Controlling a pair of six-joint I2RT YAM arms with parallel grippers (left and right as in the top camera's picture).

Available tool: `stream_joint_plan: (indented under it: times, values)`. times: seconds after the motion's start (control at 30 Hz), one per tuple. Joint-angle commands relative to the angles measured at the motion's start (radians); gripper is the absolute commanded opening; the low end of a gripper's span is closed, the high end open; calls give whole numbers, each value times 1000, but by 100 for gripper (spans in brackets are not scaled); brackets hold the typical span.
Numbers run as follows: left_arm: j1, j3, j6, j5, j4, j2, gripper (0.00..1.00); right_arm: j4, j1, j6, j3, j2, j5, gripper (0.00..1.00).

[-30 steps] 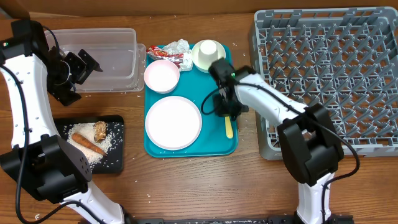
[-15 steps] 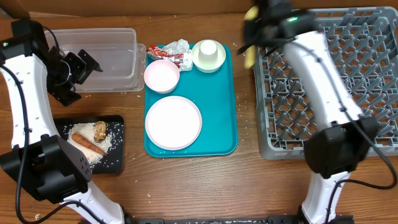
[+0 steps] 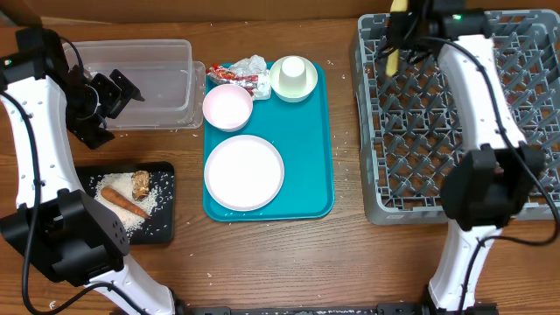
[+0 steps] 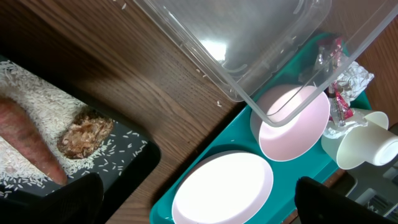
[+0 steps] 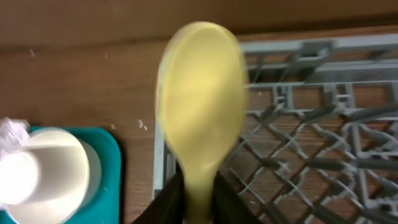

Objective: Sort waste into correct bins and load items into the dishwasher
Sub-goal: 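Carry the spoon with the right gripper and drop it in the dish rack, then move the right gripper to the white plate and grasp its rim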

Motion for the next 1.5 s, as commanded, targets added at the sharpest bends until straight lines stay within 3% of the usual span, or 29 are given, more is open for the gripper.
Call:
stream_joint_plan:
  times: [0.0,0.4,0.53,0.57,0.73,0.93,1.0,1.17,1.27,1.33,1.4,1.47]
  values:
    - [-3,20,2,-3,1,-33,100,-2,14,-13,14,36,-20,33]
    - [-3,20,2,-3,1,-33,100,-109,14,-8,23,-36,-74,56]
    - [-3,20,2,-3,1,-33,100,-183,29,-9,23,-140,-298,96]
    - [-3,20,2,-3,1,-33,100,-195,34,-10,23,-152,-364,100]
    - [-3,20,2,-3,1,-33,100,-223,84,-9,10,-163,-668,100]
    - [-3,20,2,-3,1,-33,100,-246,224,40,-64,-162,-668,100]
    - [-3,20,2,-3,1,-33,100,-280,286,88,-85,-162,-578,100]
    - [-3,20,2,-3,1,-33,100,-328,459,273,-162,-159,-78,98]
    - [-3,20,2,-3,1,-33,100,-318,533,337,-229,-159,84,84]
    - [-3,20,2,-3,1,-33,100,-268,564,360,-295,-157,103,63]
    - [-3,20,2,-3,1,-33,100,-224,565,382,-337,-148,100,52]
    - [-3,20,2,-3,1,-33,100,-191,565,400,-370,-130,84,48]
